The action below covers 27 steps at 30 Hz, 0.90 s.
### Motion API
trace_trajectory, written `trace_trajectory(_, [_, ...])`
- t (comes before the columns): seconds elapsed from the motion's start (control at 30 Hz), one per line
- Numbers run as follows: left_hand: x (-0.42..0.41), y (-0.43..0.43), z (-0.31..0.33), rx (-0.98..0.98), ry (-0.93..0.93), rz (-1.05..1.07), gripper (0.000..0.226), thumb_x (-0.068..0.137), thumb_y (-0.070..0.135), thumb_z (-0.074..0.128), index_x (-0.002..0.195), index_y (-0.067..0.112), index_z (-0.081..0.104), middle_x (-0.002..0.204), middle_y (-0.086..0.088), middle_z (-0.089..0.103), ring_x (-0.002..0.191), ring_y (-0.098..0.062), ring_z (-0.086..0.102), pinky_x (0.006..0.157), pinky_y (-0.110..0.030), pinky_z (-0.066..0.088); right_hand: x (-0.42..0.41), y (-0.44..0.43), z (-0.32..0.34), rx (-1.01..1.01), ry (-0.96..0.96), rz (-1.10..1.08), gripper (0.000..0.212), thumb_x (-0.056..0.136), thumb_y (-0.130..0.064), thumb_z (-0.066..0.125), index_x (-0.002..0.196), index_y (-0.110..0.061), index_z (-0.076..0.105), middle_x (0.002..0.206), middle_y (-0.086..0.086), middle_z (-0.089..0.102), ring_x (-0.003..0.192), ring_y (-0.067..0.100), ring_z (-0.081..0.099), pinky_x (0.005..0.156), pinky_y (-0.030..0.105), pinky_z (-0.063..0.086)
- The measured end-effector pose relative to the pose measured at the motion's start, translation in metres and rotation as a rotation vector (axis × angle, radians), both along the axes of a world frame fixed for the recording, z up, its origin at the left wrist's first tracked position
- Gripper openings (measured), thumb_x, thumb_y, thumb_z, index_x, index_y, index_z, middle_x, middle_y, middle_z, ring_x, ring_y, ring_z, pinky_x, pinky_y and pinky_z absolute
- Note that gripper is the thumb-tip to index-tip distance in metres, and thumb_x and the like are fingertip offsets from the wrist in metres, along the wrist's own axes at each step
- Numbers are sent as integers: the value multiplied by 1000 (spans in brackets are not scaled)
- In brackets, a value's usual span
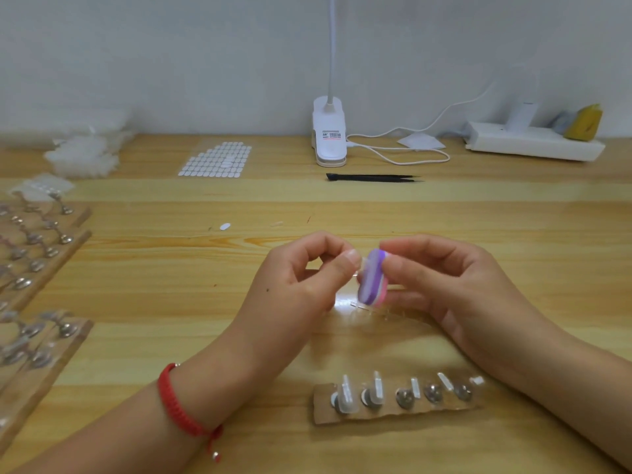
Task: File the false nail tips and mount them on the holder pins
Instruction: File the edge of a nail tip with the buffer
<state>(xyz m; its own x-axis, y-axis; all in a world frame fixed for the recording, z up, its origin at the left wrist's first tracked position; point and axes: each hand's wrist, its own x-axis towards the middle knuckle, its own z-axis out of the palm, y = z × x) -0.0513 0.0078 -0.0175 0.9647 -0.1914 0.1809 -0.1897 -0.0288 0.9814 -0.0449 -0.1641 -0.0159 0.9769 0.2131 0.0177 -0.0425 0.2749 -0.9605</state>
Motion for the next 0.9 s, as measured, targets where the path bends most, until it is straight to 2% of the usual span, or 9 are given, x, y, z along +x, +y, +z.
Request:
trace_trajectory(0.1, [-1,-1,1,-4,4,-17,16,82,26,60,67,19,60,42,14,39,40,0,30,45,-11,28,3,-3,0,86,37,-43,24,56,-21,77,78,-14,80,78,9,74,71,16,73,61,21,57])
trace_trajectory(0.27, [1,0,0,-2,5,10,25,89,18,64,64,21,61,43,15,42,40,0,31,43,-11,28,0,0,0,29,25,17,21,56,-19,77,76,-15,79,75,7,73,66,17,72,60,22,57])
trace_trajectory(0.4, [1,-1,0,-20,14,30,15,78,29,61,66,20,63,41,13,40,40,-1,30,43,-10,28,3,-3,0,86,35,-17,23,57,-20,78,78,-13,79,76,8,74,69,16,72,61,22,57])
trace_trajectory(0.53, [1,-1,0,-20,18,27,14,77,30,60,67,21,64,40,13,41,39,-1,31,44,-9,29,1,-2,-1,-21,6,52,27,56,-25,83,81,-15,79,83,6,75,71,21,73,63,23,57])
trace_trajectory(0.67, [1,0,0,-31,36,25,15,76,30,60,67,19,64,39,12,39,39,-2,30,44,-10,29,4,-6,-2,91,44,-12,25,57,-21,80,82,-14,79,81,10,74,73,18,73,63,22,57])
trace_trajectory(0.77, [2,0,0,-33,26,41,17,76,30,59,66,17,62,39,11,40,38,-2,31,43,-10,29,2,-4,-3,-42,-9,66,35,56,-30,88,86,-14,79,86,8,75,74,23,74,65,24,57])
trace_trajectory(0.9, [0,-1,0,-14,16,11,17,77,31,59,68,17,63,39,13,42,39,-1,30,43,-10,27,5,-6,-4,42,25,8,33,56,-28,86,86,-16,79,83,8,76,74,19,74,64,22,57])
